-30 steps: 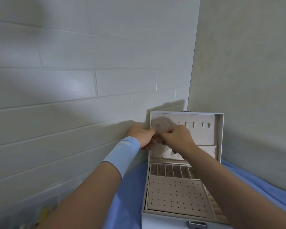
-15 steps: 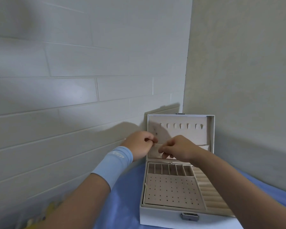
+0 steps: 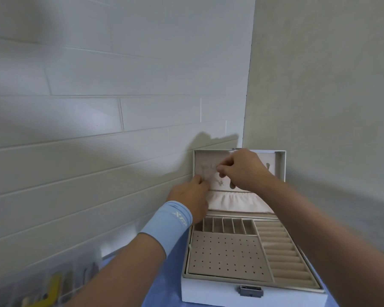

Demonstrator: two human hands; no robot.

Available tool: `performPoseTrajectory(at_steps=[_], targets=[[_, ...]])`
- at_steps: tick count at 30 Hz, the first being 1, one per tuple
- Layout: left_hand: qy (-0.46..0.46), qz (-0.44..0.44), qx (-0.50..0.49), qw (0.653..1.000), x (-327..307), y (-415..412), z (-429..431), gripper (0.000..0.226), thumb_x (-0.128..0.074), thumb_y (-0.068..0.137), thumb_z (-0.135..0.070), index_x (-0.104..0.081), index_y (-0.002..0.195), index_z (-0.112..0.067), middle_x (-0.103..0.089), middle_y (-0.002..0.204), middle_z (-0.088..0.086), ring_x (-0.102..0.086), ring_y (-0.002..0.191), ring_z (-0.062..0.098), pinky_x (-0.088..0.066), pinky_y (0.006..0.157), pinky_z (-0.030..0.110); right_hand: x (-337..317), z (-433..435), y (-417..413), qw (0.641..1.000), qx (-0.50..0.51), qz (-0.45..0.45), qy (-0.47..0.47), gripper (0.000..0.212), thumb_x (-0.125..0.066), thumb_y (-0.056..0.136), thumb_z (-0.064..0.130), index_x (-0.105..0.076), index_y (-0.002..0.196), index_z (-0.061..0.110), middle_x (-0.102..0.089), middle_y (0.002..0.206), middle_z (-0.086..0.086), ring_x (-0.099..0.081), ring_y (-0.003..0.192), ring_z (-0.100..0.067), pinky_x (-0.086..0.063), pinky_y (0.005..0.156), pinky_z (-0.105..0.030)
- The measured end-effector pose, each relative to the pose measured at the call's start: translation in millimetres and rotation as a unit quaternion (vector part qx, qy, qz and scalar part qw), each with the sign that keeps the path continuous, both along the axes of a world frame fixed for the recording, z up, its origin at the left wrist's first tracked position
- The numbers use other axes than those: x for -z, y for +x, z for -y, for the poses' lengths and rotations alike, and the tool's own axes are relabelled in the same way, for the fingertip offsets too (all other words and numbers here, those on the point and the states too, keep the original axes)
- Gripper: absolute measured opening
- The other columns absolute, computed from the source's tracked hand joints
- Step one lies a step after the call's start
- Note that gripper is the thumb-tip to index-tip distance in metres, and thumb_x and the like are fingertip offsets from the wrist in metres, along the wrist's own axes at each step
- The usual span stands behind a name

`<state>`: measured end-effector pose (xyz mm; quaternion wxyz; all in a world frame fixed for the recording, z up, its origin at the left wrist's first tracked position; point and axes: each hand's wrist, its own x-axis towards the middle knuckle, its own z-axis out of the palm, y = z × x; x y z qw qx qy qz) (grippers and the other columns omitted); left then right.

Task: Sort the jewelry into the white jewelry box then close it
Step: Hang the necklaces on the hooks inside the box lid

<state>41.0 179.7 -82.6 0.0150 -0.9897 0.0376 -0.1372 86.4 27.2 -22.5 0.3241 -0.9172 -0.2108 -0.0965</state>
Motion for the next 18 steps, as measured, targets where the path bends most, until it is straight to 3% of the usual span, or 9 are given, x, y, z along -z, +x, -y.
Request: performPoseTrajectory(at_steps=[2, 4, 9, 12, 14, 18], targets=[[-0.001, -0.009, -0.002, 1.000, -2, 3, 0, 0.031, -0.049, 0.097, -0.024, -0.053, 0.127, -0.019, -0.045, 0.129, 0.001, -0.063, 0.094, 0.029, -0.042, 0.070, 0.033, 2, -6, 5, 1.000, -0.005, 0.011, 0.005, 0.026, -0.062, 0.097, 0.021, -0.073, 0.073, 0.023, -0.071, 0.067, 0.015, -0.071, 0.057, -0.018, -0.049, 0.055, -0.014], [0.000, -0.010, 0.008, 1.000, -3, 6, -3, 0.029, -0.047, 0.097, -0.024, -0.056, 0.124, -0.019, -0.047, 0.127, 0.001, -0.062, 0.097, 0.029, -0.041, 0.071, 0.034, 7, -11, 9, 1.000, -0.006, 0.015, 0.009, 0.029, -0.062, 0.095, 0.020, -0.070, 0.068, 0.024, -0.066, 0.058, 0.016, -0.071, 0.056, -0.018, -0.047, 0.052, -0.016], [-0.018, -0.004, 0.032, 0.999, 0, 9, -15, 0.031, -0.047, 0.096, -0.025, -0.059, 0.125, -0.023, -0.053, 0.126, -0.004, -0.061, 0.105, 0.026, -0.046, 0.081, 0.033, 26, -18, 17, 0.999, 0.003, -0.005, -0.036, 0.021, -0.064, 0.090, 0.020, -0.076, 0.074, 0.013, -0.075, 0.073, -0.003, -0.069, 0.053, -0.020, -0.061, 0.067, -0.037], [-0.046, -0.010, 0.042, 0.998, -2, 9, -20, 0.032, -0.047, 0.094, -0.027, -0.060, 0.124, -0.027, -0.054, 0.126, -0.008, -0.059, 0.110, 0.023, -0.048, 0.090, 0.035, 37, -18, 17, 0.996, -0.013, -0.029, -0.082, 0.019, -0.067, 0.087, 0.022, -0.075, 0.070, 0.020, -0.074, 0.072, 0.003, -0.065, 0.043, -0.015, -0.059, 0.060, -0.030], [-0.051, -0.011, 0.050, 0.997, -4, 9, -24, 0.031, -0.046, 0.094, -0.028, -0.061, 0.121, -0.025, -0.055, 0.124, -0.007, -0.059, 0.110, 0.022, -0.048, 0.091, 0.035, 39, -16, 16, 0.996, -0.016, -0.039, -0.082, 0.013, -0.069, 0.087, 0.024, -0.076, 0.076, 0.024, -0.076, 0.082, 0.007, -0.065, 0.042, -0.013, -0.060, 0.063, -0.032], [-0.064, -0.017, 0.066, 0.996, -4, 9, -28, 0.028, -0.049, 0.094, -0.027, -0.061, 0.119, -0.025, -0.054, 0.125, -0.007, -0.057, 0.110, 0.020, -0.045, 0.090, 0.030, 42, -12, 19, 0.997, 0.027, 0.001, -0.070, 0.014, -0.066, 0.082, 0.015, -0.080, 0.082, 0.017, -0.076, 0.082, -0.003, -0.065, 0.051, -0.018, -0.062, 0.066, -0.039]])
